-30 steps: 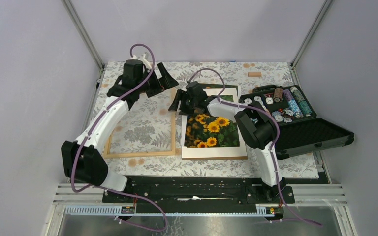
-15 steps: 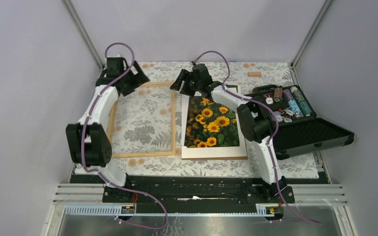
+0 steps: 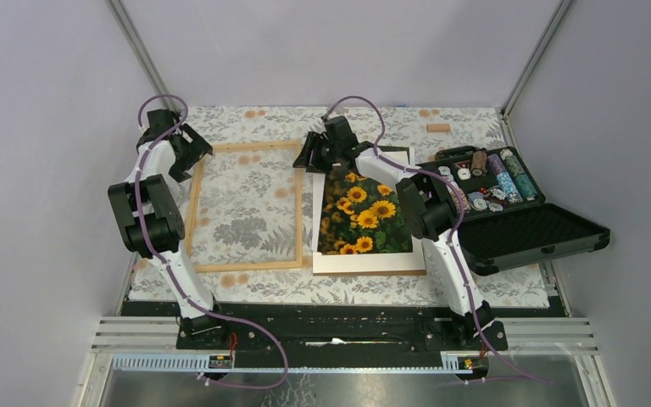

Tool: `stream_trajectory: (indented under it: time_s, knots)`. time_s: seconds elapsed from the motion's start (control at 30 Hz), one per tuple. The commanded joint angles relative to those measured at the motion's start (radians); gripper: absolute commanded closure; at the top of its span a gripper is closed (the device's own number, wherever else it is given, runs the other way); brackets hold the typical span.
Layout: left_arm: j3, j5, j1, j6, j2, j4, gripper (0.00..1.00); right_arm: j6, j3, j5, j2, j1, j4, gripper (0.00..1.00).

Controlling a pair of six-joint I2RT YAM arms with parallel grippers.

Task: Put the photo into the frame
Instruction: Pick up the photo frame from the center of the board.

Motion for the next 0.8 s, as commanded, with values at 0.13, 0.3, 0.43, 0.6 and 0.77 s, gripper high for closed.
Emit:
stream_trajectory:
  time_s: [0.13,0.3,0.43,0.6,0.77]
  knots:
    - [0.038,0.027,-0.051,0.040,-0.042,0.005,0.07,-0.008,-0.085,-0.035,-0.059,0.009,-0.021,0.39]
    - [-0.053,0.009,-0.293,0.002,-0.125,-0.039,0.18,0.029,-0.229,-0.141,-0.195,-0.035,-0.027,0.30]
    - [-0.143,-0.071,-0.493,-0.014,-0.181,-0.088,0.34,0.006,-0.407,-0.149,-0.376,-0.100,-0.028,0.25]
    - [-0.177,-0.168,-0.696,-0.023,-0.241,-0.181,0.51,-0.078,-0.573,-0.102,-0.590,-0.157,-0.085,0.22]
    - [-0.264,-0.252,-0.881,-0.052,-0.351,-0.281,0.45,-0.110,-0.724,-0.072,-0.716,-0.166,-0.094,0.20]
